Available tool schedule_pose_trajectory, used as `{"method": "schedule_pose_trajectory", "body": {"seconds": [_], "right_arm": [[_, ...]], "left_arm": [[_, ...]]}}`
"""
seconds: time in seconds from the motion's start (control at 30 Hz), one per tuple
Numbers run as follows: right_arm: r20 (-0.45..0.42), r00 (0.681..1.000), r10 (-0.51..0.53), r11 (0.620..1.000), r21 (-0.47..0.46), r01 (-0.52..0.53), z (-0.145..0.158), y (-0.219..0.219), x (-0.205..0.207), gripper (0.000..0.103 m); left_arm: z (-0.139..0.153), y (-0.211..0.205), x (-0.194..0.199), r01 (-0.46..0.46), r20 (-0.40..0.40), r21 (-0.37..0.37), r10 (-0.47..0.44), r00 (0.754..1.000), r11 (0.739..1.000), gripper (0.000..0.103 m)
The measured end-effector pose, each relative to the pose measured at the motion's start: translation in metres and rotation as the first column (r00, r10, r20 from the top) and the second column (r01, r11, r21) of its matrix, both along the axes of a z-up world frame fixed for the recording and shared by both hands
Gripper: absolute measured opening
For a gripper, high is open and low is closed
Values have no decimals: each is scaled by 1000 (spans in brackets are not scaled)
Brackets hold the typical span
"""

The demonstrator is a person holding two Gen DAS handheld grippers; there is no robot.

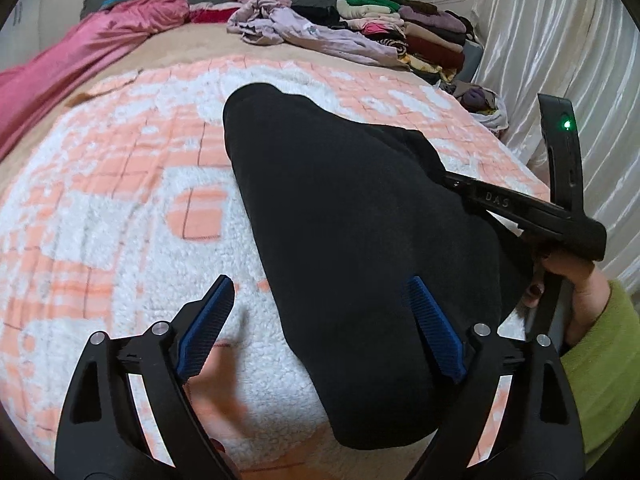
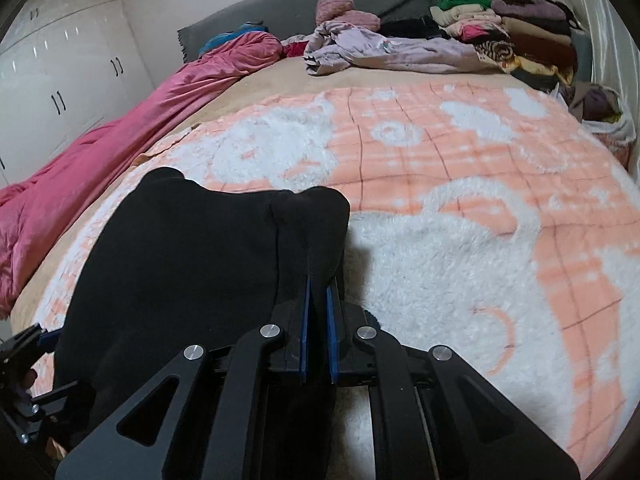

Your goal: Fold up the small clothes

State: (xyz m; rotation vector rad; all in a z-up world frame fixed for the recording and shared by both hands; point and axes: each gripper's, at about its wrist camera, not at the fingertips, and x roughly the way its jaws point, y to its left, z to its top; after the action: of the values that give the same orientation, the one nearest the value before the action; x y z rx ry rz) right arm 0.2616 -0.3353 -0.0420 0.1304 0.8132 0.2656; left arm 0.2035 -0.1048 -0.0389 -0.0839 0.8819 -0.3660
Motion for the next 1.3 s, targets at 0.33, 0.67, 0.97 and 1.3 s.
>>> {"method": "schedule_pose_trajectory", "body": {"seconds": [0.33,0.67,0.97,1.3], "right_arm": [[75,997,3,992,126,-13,46,-18,-45,29],[-37,998,52,960,278,-40,31,-24,-92,34],[-29,998,58,970,239,-50,27,-19,-104,15],[-52,998,27,981,195,-16,5,-15,-106,18]], "left_arm": [[0,7,-3,-16,-5,-14,16,1000,1000,84],[5,9,-15,-5,3,-16,5,1000,1000,84],[6,5,-19,-9,-1,-1,9,1000,1000,84],[-8,7,-15,-13,-22,-4,13,1000,1000,85]]}}
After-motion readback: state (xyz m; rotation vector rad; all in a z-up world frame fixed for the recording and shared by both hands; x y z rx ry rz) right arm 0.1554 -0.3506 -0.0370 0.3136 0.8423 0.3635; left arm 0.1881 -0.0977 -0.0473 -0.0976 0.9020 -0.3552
